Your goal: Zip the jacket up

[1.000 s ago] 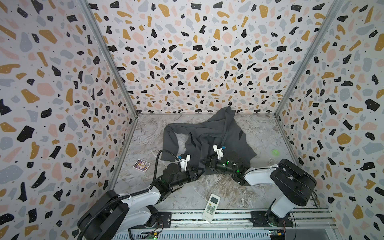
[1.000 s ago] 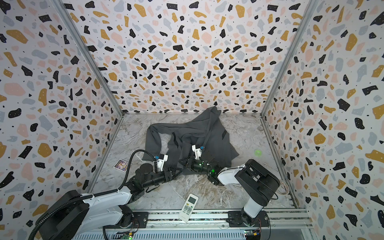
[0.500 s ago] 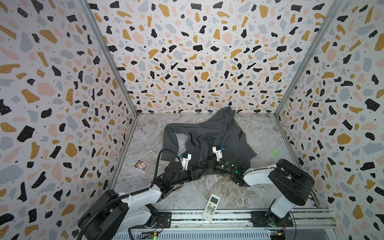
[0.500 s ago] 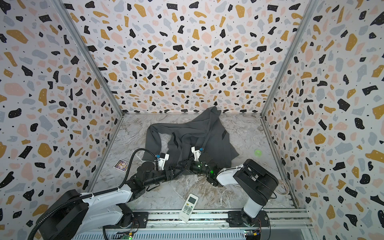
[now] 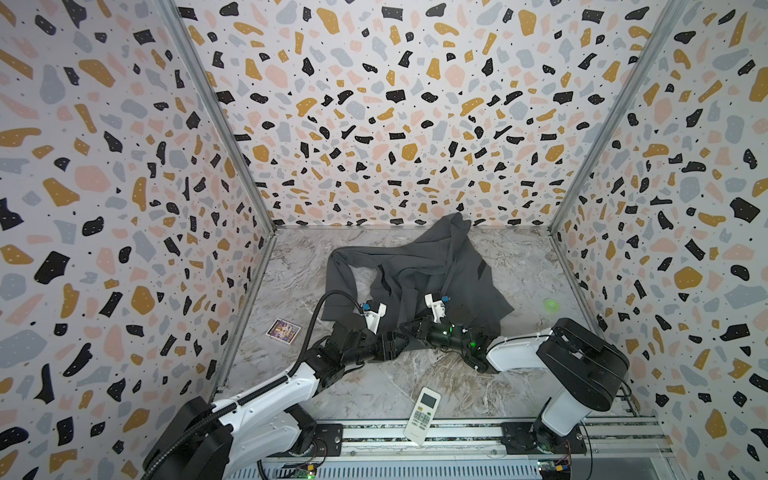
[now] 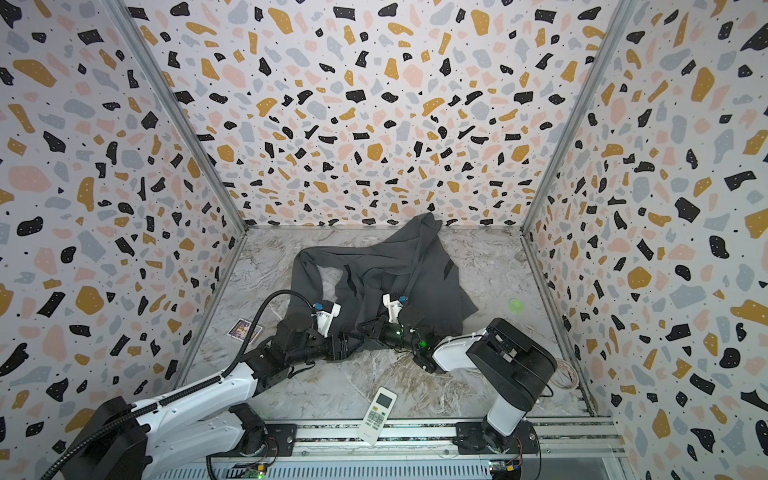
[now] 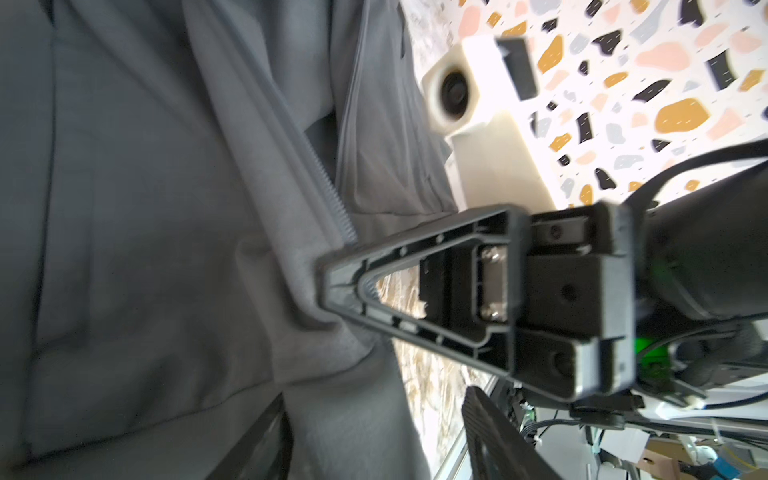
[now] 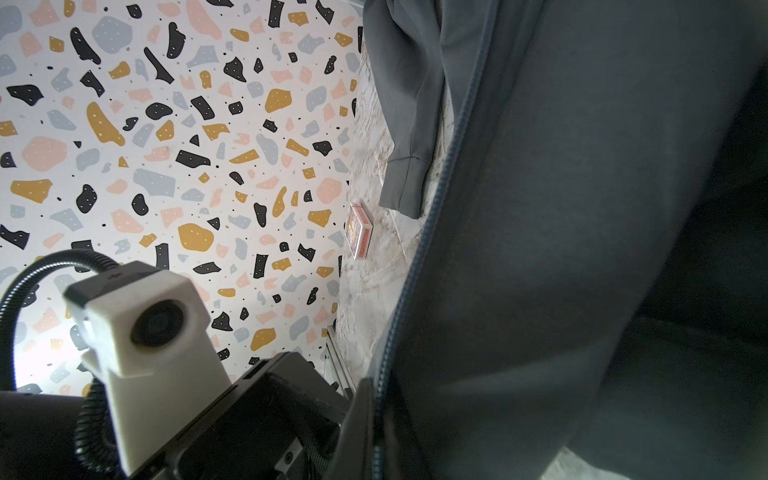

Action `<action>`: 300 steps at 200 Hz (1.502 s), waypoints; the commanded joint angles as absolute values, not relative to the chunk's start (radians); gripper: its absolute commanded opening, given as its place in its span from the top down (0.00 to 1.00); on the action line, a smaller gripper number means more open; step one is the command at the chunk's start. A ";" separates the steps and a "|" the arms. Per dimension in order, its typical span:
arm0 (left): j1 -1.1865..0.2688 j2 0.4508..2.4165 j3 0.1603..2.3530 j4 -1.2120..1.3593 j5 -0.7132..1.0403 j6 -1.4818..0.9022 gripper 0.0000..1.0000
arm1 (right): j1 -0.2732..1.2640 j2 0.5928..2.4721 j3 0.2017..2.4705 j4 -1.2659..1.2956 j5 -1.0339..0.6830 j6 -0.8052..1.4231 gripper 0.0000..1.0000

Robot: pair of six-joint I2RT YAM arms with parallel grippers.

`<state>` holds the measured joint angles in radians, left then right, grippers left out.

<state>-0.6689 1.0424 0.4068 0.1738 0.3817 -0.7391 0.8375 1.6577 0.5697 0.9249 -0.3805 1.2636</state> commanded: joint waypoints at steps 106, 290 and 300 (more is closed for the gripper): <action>-0.615 1.047 0.346 0.347 0.517 -0.811 0.38 | 0.841 1.656 0.594 0.911 -0.368 1.244 1.00; -0.614 1.148 0.294 0.495 0.531 -0.872 0.85 | 0.857 1.732 0.657 0.922 -0.377 1.267 1.00; -0.614 1.153 0.293 0.500 0.528 -0.874 0.95 | 0.857 1.732 0.673 0.880 -0.385 1.251 1.00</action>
